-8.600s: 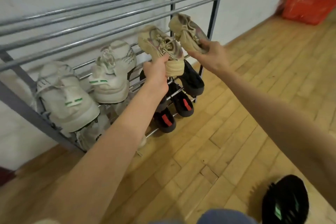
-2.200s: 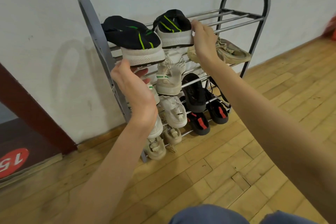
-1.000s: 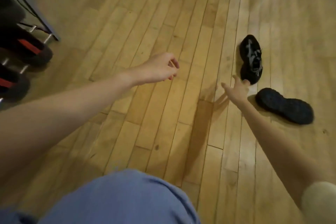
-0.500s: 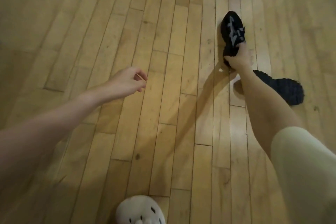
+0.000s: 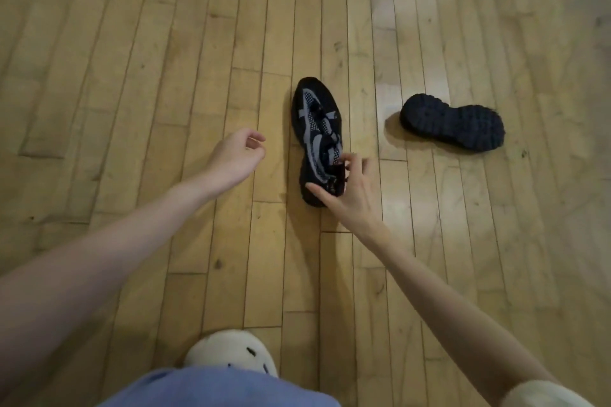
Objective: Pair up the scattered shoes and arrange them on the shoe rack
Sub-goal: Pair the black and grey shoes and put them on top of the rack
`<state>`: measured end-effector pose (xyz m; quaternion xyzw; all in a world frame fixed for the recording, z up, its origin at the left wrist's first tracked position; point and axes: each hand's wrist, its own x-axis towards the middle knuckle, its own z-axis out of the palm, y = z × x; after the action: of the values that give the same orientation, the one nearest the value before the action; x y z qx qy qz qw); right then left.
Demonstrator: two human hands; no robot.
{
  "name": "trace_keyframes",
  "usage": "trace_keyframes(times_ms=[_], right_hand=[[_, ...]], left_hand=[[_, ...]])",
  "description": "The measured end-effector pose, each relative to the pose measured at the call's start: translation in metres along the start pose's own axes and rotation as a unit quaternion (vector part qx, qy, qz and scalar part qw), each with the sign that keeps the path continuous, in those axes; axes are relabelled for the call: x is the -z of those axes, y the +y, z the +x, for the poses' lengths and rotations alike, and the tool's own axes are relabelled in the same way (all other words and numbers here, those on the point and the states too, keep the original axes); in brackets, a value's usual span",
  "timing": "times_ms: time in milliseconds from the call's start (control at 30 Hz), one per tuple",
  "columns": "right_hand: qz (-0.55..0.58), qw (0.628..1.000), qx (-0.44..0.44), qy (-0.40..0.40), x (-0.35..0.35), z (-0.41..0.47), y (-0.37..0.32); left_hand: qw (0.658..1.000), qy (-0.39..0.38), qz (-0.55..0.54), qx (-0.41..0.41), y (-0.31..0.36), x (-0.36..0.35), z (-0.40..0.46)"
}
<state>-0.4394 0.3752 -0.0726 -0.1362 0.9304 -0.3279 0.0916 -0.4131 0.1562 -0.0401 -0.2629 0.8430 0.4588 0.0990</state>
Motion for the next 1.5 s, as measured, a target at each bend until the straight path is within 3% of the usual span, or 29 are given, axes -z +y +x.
trace_keyframes(times_ms=[67, 167, 200, 267, 367, 500, 567, 667, 767, 900, 1033, 1167, 1267, 1367, 1500], right_hand=[[0.045, 0.997, 0.049, 0.043, 0.016, 0.016, 0.009], [-0.105, 0.981, 0.061, 0.148, 0.047, 0.075, 0.037], [-0.192, 0.971, 0.026, 0.14, 0.059, 0.096, 0.047], [-0.321, 0.944, -0.061, 0.042, 0.081, 0.13, 0.069], [-0.346, 0.926, -0.13, -0.082, 0.098, 0.155, 0.086], [-0.342, 0.933, -0.101, -0.046, 0.098, 0.153, 0.072], [-0.298, 0.953, -0.036, 0.049, 0.096, 0.137, 0.061], [-0.139, 0.967, 0.079, 0.196, 0.093, 0.104, 0.037], [0.029, 0.956, 0.135, 0.259, 0.09, 0.079, 0.013], [0.163, 0.937, 0.134, 0.277, 0.066, 0.054, -0.012], [0.21, 0.927, 0.148, 0.274, 0.032, 0.028, -0.036], [0.273, 0.918, 0.124, 0.261, 0.005, 0.011, -0.069], [0.291, 0.919, 0.136, 0.229, -0.015, 0.004, -0.106], [0.317, 0.912, 0.162, 0.203, -0.038, 0.001, -0.147], [0.351, 0.899, 0.194, 0.174, -0.066, -0.003, -0.199]], left_hand=[[0.998, 0.001, 0.048, -0.042, 0.004, -0.007, -0.003], [0.99, -0.032, 0.089, -0.106, 0.013, -0.013, -0.006], [0.986, -0.045, 0.1, -0.125, 0.016, -0.015, -0.008], [0.979, -0.067, 0.115, -0.152, 0.021, -0.023, -0.011], [0.969, -0.105, 0.121, -0.188, 0.026, -0.035, -0.018], [0.959, -0.122, 0.164, -0.198, 0.019, -0.054, -0.025], [0.958, -0.092, 0.183, -0.203, 0.014, -0.063, -0.026], [0.953, -0.051, 0.212, -0.213, 0.007, -0.073, -0.025], [0.952, -0.039, 0.228, -0.201, 0.004, -0.071, -0.025], [0.954, -0.033, 0.217, -0.204, -0.001, -0.043, -0.028], [0.964, -0.1, 0.199, -0.145, -0.028, 0.011, -0.033], [0.99, -0.136, -0.009, 0.039, -0.039, 0.067, -0.041], [0.963, -0.136, -0.18, 0.149, -0.041, 0.11, -0.047], [0.956, -0.106, -0.221, 0.162, -0.049, 0.154, -0.066], [0.968, -0.084, -0.175, 0.158, -0.084, 0.183, -0.11]])
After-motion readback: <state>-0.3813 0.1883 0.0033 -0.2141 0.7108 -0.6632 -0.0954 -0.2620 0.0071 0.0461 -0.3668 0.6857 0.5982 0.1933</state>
